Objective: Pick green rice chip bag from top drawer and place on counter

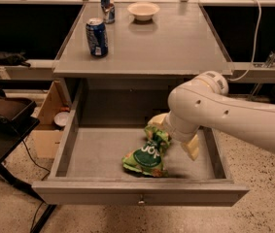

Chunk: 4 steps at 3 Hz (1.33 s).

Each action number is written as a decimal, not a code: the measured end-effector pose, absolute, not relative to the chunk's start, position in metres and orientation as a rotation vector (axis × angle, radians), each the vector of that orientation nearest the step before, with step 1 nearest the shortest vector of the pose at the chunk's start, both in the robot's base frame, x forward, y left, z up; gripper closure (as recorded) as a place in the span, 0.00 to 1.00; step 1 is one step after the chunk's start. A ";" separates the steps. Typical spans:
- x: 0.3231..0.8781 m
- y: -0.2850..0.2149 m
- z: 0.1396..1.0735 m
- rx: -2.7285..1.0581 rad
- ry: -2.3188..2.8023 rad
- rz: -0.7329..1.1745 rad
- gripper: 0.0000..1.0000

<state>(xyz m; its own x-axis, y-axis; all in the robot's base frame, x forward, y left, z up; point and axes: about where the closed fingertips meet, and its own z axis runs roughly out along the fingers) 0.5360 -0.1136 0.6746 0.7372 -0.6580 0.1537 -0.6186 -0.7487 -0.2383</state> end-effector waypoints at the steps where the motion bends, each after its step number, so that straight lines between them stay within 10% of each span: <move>1: 0.540 -0.098 0.639 -2.759 1.010 -0.272 0.00; 4: 0.534 -0.070 0.617 -2.734 0.952 -0.195 0.61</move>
Offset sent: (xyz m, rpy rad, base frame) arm 0.0068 0.0805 -0.0818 0.1628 0.0880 0.1313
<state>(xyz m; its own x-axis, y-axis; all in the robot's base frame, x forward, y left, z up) 0.5339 -0.0700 0.6169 0.7788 -0.6255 0.0469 -0.5935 -0.7590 -0.2678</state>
